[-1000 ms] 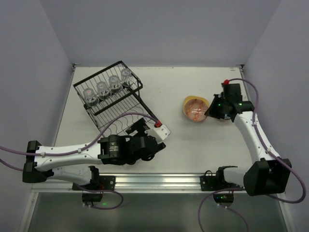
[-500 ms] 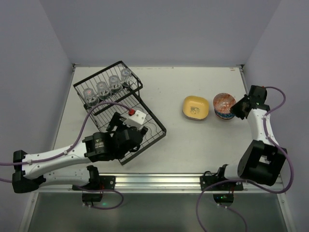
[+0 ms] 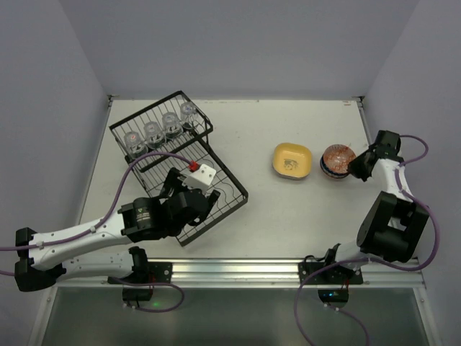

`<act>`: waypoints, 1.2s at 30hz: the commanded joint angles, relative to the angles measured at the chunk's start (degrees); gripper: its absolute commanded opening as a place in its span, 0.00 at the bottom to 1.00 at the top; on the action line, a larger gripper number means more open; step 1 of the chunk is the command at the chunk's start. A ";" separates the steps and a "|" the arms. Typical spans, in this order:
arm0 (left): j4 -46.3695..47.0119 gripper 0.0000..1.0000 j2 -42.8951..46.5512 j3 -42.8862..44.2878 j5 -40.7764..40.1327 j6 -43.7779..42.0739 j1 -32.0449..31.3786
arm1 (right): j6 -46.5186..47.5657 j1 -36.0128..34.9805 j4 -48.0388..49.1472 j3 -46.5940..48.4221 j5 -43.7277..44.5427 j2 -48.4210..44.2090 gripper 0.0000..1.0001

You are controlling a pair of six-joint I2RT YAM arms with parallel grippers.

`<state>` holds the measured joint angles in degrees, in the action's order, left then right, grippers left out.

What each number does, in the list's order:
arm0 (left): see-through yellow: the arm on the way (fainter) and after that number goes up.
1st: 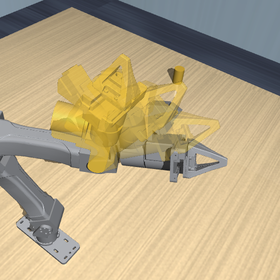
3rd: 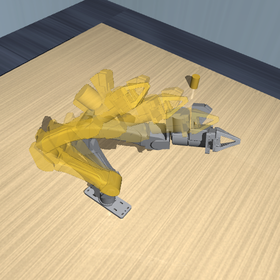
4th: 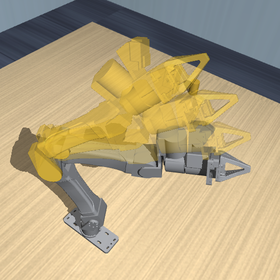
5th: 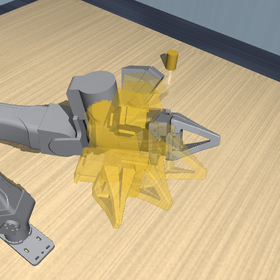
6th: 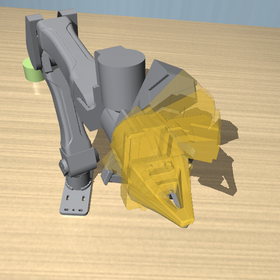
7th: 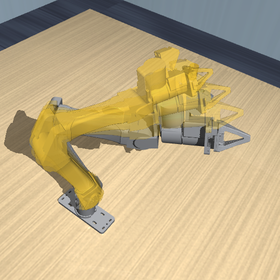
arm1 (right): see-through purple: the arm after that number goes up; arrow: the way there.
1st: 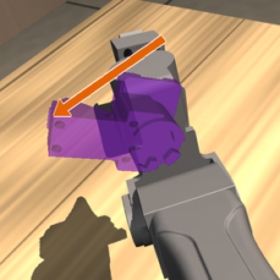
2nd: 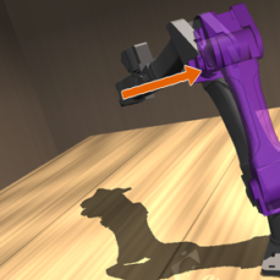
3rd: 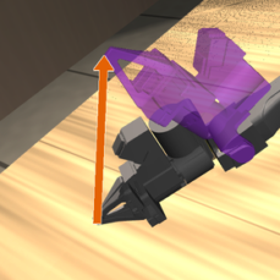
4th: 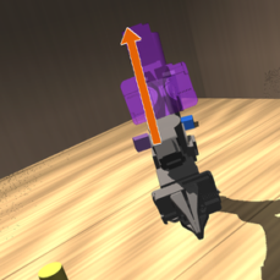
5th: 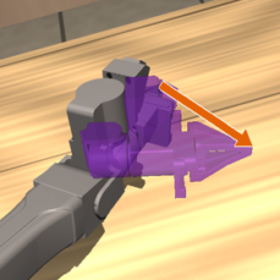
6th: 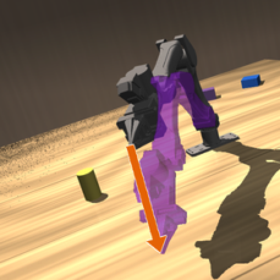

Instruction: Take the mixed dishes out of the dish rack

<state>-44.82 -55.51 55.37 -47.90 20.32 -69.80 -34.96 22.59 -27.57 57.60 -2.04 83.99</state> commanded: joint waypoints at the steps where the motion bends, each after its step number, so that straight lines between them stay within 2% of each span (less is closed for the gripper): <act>1: 3.42 1.00 0.92 -1.06 1.84 -0.80 0.19 | -0.55 0.35 4.19 0.75 0.29 1.09 0.00; 12: 3.86 1.00 1.89 -1.41 3.43 -1.42 0.19 | -0.11 0.35 3.41 1.54 -0.24 1.09 0.00; 13: 3.77 1.00 1.81 -1.32 3.51 -1.42 0.19 | -0.11 0.35 3.23 1.72 -0.24 0.83 0.02; 16: 3.60 1.00 1.63 -1.15 3.51 -1.33 0.19 | -0.20 0.35 2.79 2.07 -0.33 0.57 0.30; 17: 3.51 1.00 1.63 -1.23 3.25 -1.24 0.19 | -0.20 0.44 2.70 2.25 -0.59 0.65 0.44; 20: 3.07 1.00 1.80 -0.97 2.29 -0.81 0.19 | -0.20 0.35 2.00 2.69 -1.12 0.22 0.54; 27: 2.98 1.00 2.33 0.70 -0.70 1.38 2.74 | -0.55 0.35 -0.98 5.06 -1.03 -4.43 0.67; 33: 2.90 1.00 7.15 7.89 -4.31 5.69 3.53 | 1.29 -0.09 -3.63 5.77 -2.61 -10.67 0.78; 34: 2.72 1.00 7.86 9.12 -4.66 6.22 3.44 | 1.56 -0.61 -3.37 5.24 -3.83 -14.25 0.82; 36: 2.02 1.00 8.39 12.90 -6.58 7.71 3.44 | 2.35 -3.16 -1.36 2.70 -4.90 -18.31 0.99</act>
<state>-43.92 -49.63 61.80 -49.12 23.49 -66.70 -34.57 21.89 -30.06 61.23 -4.34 72.40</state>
